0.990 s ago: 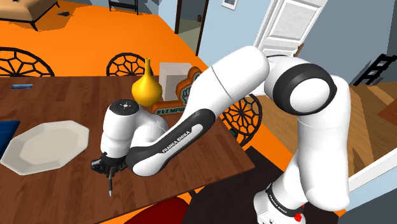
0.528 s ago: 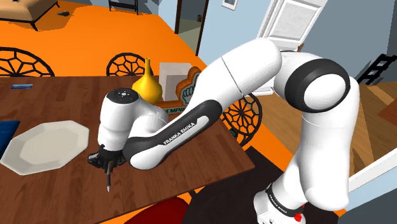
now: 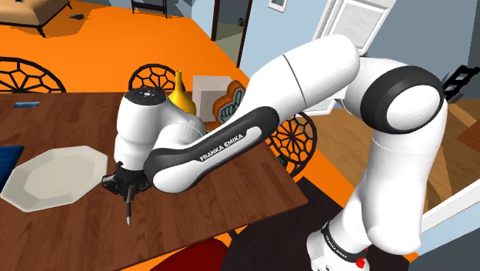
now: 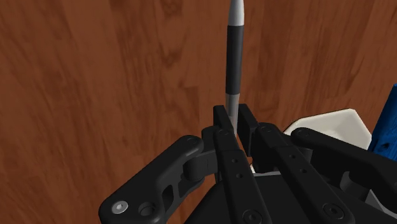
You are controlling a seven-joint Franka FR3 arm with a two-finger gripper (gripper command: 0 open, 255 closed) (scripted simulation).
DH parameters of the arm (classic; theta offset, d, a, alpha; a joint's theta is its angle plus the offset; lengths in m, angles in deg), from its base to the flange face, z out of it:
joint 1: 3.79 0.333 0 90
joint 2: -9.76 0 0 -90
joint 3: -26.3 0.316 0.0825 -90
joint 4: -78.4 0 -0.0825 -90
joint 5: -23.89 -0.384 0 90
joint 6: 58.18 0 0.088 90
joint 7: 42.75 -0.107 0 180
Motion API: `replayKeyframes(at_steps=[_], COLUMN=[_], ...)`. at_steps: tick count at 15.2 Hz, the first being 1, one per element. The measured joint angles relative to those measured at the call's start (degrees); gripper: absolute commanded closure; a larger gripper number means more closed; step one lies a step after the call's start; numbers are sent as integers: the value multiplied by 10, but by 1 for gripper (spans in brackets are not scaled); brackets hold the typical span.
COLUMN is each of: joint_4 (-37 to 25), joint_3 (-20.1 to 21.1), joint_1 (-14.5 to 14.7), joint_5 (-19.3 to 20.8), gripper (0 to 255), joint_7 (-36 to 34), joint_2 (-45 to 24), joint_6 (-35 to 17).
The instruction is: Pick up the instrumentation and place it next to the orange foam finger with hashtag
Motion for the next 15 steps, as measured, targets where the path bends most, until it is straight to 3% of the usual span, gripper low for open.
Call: replayKeyframes(at_steps=[15], joint_4=[-39], joint_3=[20], joint_1=[-16], joint_5=[-38], gripper=[255], joint_7=[23], joint_2=[60], joint_6=[94])
